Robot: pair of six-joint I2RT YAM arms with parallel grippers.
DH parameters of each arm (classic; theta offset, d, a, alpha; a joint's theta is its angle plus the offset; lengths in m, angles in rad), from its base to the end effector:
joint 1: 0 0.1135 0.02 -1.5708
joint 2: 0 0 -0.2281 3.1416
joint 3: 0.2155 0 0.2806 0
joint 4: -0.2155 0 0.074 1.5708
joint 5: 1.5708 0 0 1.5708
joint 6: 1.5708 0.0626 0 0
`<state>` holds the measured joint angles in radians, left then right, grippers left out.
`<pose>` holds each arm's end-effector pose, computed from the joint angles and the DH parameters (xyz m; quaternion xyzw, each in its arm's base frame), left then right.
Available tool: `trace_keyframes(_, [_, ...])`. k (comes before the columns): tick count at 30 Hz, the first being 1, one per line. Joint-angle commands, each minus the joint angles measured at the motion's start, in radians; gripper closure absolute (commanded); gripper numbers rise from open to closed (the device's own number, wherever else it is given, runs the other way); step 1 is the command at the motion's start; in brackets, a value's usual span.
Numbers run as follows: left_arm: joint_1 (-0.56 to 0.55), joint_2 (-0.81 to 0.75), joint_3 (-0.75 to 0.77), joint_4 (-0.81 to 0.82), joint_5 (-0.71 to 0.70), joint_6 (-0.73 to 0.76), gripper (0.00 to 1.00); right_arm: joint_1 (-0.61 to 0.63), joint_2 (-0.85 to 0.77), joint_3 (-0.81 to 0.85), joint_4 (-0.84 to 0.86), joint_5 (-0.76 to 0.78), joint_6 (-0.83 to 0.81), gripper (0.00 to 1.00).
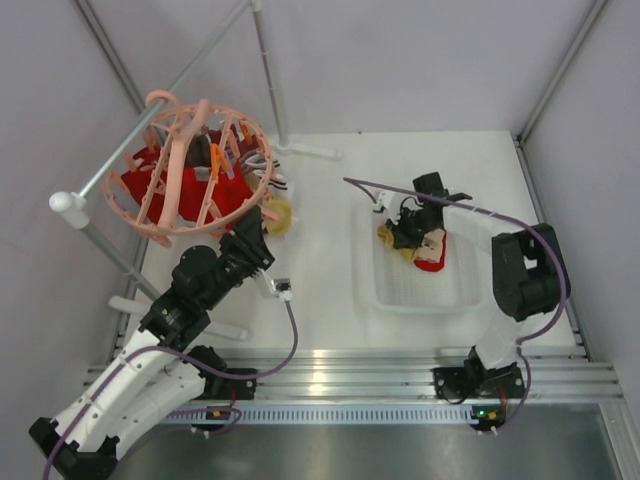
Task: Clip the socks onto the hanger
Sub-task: Pick up the sock from the bin.
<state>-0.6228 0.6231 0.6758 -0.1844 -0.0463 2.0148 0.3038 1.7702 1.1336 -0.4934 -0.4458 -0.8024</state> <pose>0.1972 -0.1380 0.3030 0.7244 0.2022 0.4358 0.4945 0.3516 0.1385 0.1044 -0.5411 0.7844 0.1564 0.2598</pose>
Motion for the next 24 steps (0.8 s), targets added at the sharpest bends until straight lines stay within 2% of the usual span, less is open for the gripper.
trace_keyframes(1, [0.000, -0.003, -0.010, -0.003, 0.011, 0.134, 1.00, -0.011, -0.142, 0.058, -0.046, -0.135, 0.156, 1.00])
trace_keyframes(6, [0.000, 0.009, 0.002, 0.002, 0.000, 0.116, 1.00, -0.014, -0.293, 0.009, 0.027, -0.295, 0.368, 1.00])
trace_keyframes(10, [0.000, 0.010, 0.001, 0.016, 0.000, 0.107, 1.00, -0.008, -0.376, -0.001, 0.186, -0.346, 0.603, 1.00])
trace_keyframes(13, [0.000, 0.013, -0.004, 0.031, -0.004, 0.091, 1.00, 0.046, -0.397, 0.003, 0.260, -0.306, 0.735, 1.00])
trace_keyframes(17, [0.001, 0.018, -0.021, 0.057, -0.004, 0.087, 1.00, 0.179, -0.411, 0.011, 0.392, -0.200, 0.883, 1.00])
trace_keyframes(20, [0.000, 0.020, -0.025, 0.069, -0.003, 0.084, 1.00, 0.269, -0.396, 0.032, 0.418, -0.084, 0.917, 1.00])
trace_keyframes(24, [0.000, 0.021, -0.030, 0.079, -0.001, 0.075, 1.00, 0.353, -0.356, 0.090, 0.438, -0.028, 0.933, 1.00])
